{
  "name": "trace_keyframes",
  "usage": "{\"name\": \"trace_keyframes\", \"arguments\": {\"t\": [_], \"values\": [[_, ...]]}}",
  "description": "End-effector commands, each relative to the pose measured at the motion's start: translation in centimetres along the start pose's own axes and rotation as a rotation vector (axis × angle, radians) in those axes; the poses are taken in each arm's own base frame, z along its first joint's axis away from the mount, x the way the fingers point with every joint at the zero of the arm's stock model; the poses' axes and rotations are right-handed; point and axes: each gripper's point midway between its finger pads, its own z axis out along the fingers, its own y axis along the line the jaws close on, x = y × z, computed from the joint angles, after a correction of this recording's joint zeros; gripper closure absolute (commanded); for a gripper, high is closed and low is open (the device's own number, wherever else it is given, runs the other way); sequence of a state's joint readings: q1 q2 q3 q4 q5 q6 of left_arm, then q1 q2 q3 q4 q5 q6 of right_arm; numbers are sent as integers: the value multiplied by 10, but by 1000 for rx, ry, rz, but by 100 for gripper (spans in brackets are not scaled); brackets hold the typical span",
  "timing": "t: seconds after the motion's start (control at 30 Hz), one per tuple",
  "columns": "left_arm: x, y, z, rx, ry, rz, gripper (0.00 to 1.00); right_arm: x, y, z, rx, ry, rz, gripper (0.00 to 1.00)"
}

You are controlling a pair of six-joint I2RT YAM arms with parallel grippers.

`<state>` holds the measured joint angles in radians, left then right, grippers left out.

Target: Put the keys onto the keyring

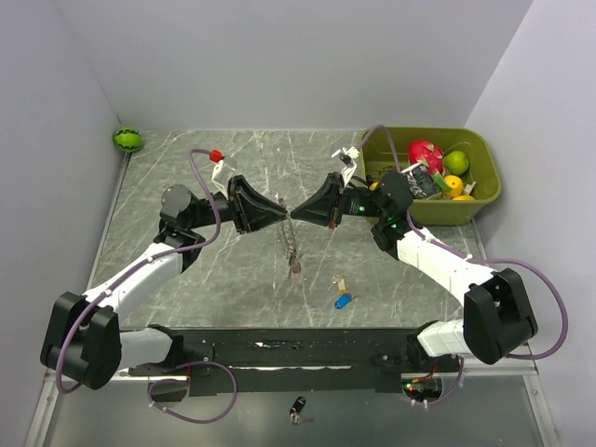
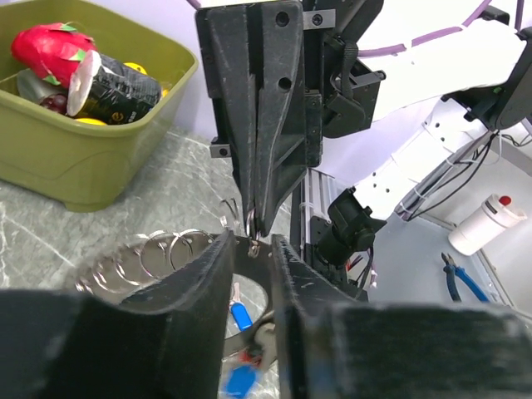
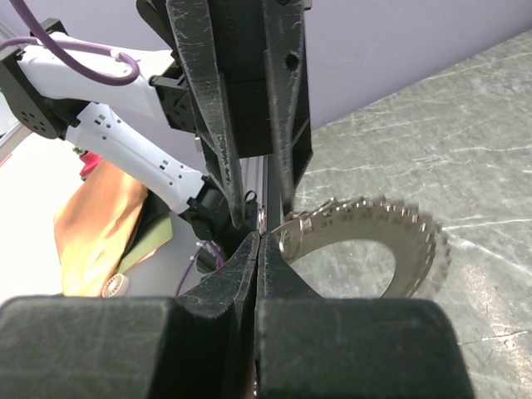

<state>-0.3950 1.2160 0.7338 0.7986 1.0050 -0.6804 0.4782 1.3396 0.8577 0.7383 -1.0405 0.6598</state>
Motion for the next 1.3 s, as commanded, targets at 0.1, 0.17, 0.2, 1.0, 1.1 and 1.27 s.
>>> {"name": "trace_keyframes", "arguments": {"t": [0.1, 0.17, 0.2, 1.0, 1.1, 1.27], "values": [[-10, -6, 13, 36, 11, 72, 84, -15, 13, 2, -38, -27, -89, 100], [-11, -6, 13, 36, 11, 71, 89, -14, 13, 2, -35, -30, -86, 100], [-12, -7, 13, 36, 11, 77, 96, -15, 13, 1, -36, -34, -90, 100], [-31, 33, -14, -389, -21, 315, 99, -23, -7, -31, 116, -114, -132, 2], [-31, 33, -16, -399, -47, 358, 99, -19, -12, -36, 150, -112, -124, 0], [-25, 15, -17, -339, -72, 522, 99, -6, -36, -48, 315, -78, -82, 0]]}}
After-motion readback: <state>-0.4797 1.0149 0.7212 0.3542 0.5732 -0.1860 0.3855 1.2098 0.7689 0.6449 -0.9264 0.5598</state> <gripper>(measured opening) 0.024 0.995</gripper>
